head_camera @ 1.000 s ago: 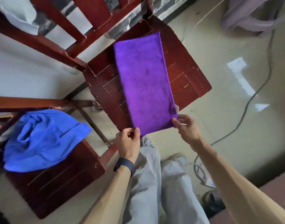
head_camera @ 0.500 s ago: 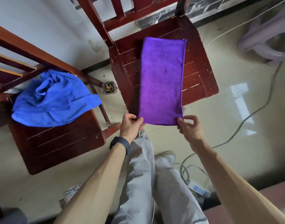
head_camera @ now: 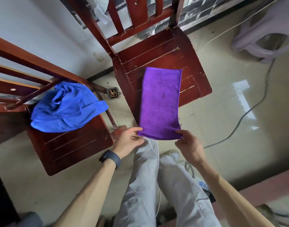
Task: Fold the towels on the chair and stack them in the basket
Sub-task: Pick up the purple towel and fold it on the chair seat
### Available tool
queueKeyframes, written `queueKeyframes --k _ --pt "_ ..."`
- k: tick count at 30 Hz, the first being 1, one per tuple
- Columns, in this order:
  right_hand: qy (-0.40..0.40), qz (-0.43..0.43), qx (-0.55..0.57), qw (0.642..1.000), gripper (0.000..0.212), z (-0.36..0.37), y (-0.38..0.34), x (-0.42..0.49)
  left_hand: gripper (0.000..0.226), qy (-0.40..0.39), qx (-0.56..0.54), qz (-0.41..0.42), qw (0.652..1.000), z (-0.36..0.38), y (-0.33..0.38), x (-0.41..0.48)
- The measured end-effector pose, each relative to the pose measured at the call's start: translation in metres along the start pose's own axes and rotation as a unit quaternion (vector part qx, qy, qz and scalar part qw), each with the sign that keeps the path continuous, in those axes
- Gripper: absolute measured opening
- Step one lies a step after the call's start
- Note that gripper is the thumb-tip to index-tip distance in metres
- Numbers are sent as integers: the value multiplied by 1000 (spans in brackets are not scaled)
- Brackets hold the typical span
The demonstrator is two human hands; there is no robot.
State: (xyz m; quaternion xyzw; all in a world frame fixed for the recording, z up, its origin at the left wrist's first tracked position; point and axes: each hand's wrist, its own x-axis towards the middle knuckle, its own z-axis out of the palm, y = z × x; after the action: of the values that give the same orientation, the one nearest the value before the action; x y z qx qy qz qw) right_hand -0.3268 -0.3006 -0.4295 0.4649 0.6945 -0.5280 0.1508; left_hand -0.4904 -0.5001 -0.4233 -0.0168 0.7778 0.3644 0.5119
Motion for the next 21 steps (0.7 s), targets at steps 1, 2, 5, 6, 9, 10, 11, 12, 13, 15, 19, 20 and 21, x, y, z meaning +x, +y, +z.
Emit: queueKeyframes --k 1,2,5,6,9,10,11,12,13,15,19,20,21 --pt "17 -50 -49 997 35 -4 -2 4 29 10 69 21 997 -6 5 5" --pt "32 -90 -77 992 29 -7 -5 11 21 31 135 42 990 -13 12 11" --pt "67 -135 -97 984 17 -20 -22 41 19 90 221 113 965 -32 39 42" --pt "78 -136 -91 983 15 -24 -31 52 20 98 216 137 962 -37 49 54" --pt "113 -129 -48 984 9 -31 -56 92 18 93 196 166 962 -43 82 95" --pt "127 -124 -34 984 7 -32 -62 108 19 88 182 160 966 -43 93 108" --pt "133 -114 -22 984 8 -32 -69 123 20 87 169 150 970 -44 102 122" --pt "134 -95 -10 986 15 -32 -75 138 22 91 164 139 972 -44 110 136" --pt "133 -71 -3 989 22 -32 -81 153 24 97 165 130 973 -45 116 151" --pt "136 -41 6 990 29 -30 -90 178 23 105 166 121 973 -45 125 178" --pt "158 -5 -5 987 23 -23 -101 215 32 120 178 113 970 -42 136 212" --pt "157 4 -8 988 25 -21 -101 222 34 124 180 108 970 -41 137 217" --pt "156 13 -11 988 28 -19 -101 227 36 126 181 105 970 -40 136 221"
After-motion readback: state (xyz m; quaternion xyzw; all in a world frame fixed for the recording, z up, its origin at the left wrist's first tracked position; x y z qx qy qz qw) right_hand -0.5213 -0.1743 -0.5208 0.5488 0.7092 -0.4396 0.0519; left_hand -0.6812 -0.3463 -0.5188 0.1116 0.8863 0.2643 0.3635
